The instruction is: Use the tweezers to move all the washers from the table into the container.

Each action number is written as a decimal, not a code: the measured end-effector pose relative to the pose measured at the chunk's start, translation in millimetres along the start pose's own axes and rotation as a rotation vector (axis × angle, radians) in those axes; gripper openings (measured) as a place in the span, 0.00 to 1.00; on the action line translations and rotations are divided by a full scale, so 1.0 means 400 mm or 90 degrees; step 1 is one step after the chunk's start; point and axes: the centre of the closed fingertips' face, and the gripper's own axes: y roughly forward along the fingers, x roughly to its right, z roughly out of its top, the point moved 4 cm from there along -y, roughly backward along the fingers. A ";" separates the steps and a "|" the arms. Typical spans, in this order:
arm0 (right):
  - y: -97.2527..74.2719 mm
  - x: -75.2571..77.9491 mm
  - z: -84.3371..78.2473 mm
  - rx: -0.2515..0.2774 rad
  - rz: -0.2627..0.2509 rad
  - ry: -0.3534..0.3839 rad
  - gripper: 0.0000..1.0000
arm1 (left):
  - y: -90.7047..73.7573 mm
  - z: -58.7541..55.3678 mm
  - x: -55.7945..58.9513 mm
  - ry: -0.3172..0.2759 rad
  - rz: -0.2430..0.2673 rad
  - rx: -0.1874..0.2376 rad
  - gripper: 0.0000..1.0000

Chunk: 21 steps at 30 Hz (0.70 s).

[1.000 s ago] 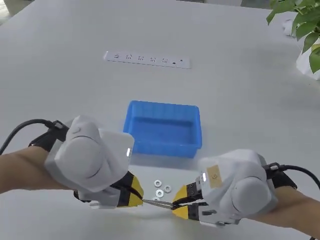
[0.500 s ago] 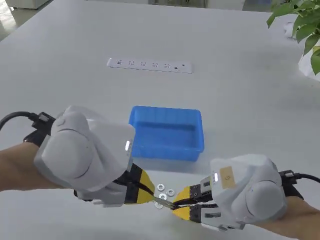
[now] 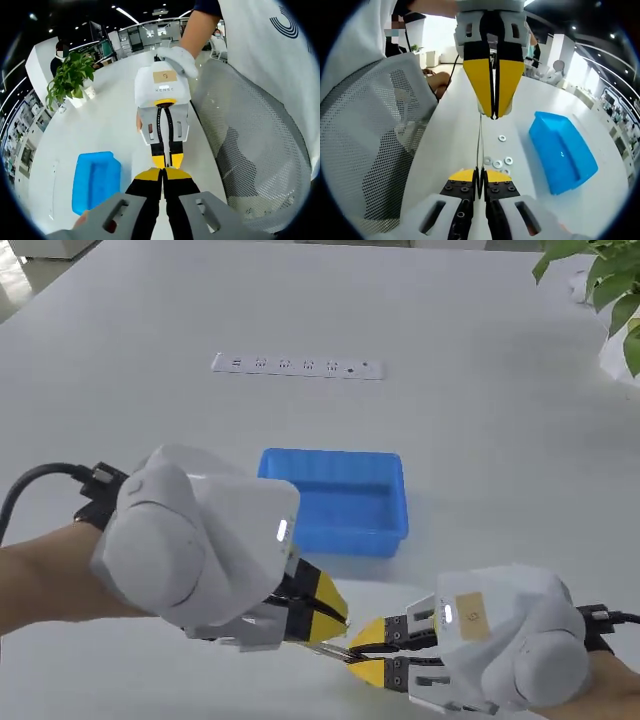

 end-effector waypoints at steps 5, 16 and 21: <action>-0.002 0.002 0.003 0.005 -0.005 -0.001 0.06 | -0.015 -0.054 -0.004 -0.008 -0.005 -0.045 0.08; 0.002 0.008 0.015 0.014 -0.006 -0.002 0.06 | 0.015 -0.116 0.035 -0.016 -0.041 -0.097 0.13; 0.000 0.008 0.015 0.018 -0.007 0.005 0.06 | 0.002 -0.096 0.032 -0.034 -0.037 -0.073 0.05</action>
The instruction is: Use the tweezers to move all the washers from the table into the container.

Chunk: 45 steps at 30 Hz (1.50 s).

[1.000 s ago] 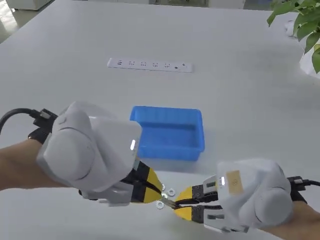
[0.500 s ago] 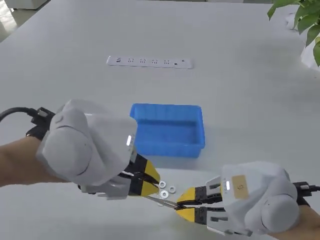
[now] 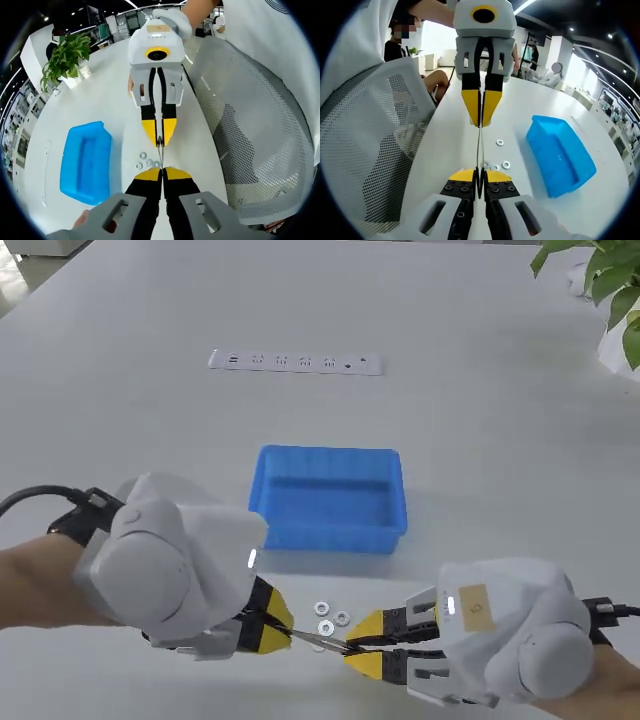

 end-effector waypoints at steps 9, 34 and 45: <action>-0.002 0.001 0.017 0.018 -0.001 0.010 0.06 | -0.029 0.065 -0.001 0.001 0.014 0.075 0.04; 0.002 -0.004 0.018 0.040 0.000 0.026 0.06 | -0.018 0.108 -0.017 0.005 0.045 0.146 0.08; 0.003 -0.006 0.018 0.039 0.004 0.025 0.06 | -0.016 0.124 -0.016 -0.006 0.025 0.181 0.06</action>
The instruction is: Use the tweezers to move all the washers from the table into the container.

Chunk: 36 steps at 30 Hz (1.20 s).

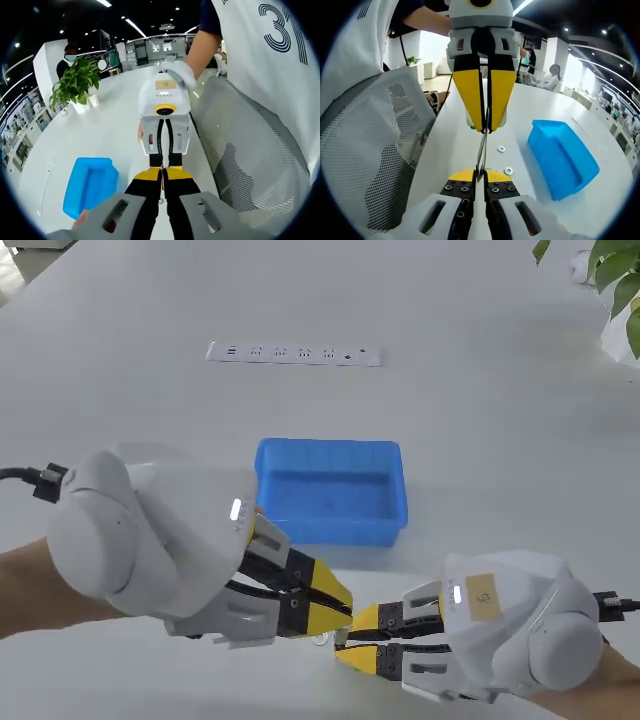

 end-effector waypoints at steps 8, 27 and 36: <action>0.004 -0.005 0.001 -0.002 0.006 -0.004 0.07 | 0.009 0.005 0.015 -0.008 -0.018 0.011 0.05; 0.015 0.007 0.005 0.008 0.033 0.003 0.11 | -0.007 -0.006 0.008 -0.022 -0.012 0.012 0.05; 0.024 0.009 0.009 0.003 0.044 -0.011 0.11 | -0.011 -0.008 0.002 -0.028 -0.011 0.007 0.05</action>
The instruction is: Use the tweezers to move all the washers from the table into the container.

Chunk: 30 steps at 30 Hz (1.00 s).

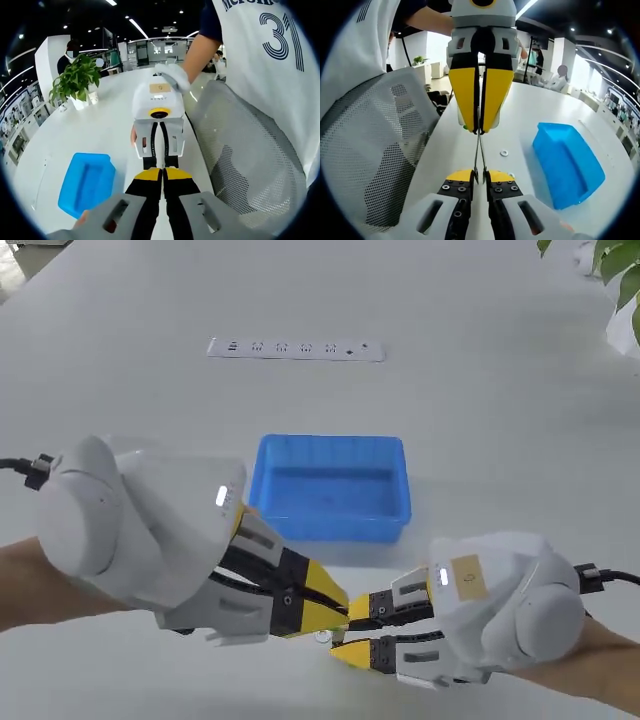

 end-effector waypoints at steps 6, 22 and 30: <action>0.004 0.001 0.015 0.005 -0.002 0.001 0.11 | -0.015 0.003 0.001 -0.004 0.001 0.002 0.05; 0.027 0.020 0.023 0.003 -0.006 0.011 0.11 | -0.030 -0.015 -0.010 -0.018 0.019 0.004 0.05; 0.027 0.020 0.018 -0.001 -0.006 0.015 0.11 | -0.027 -0.019 -0.013 -0.024 0.014 0.011 0.05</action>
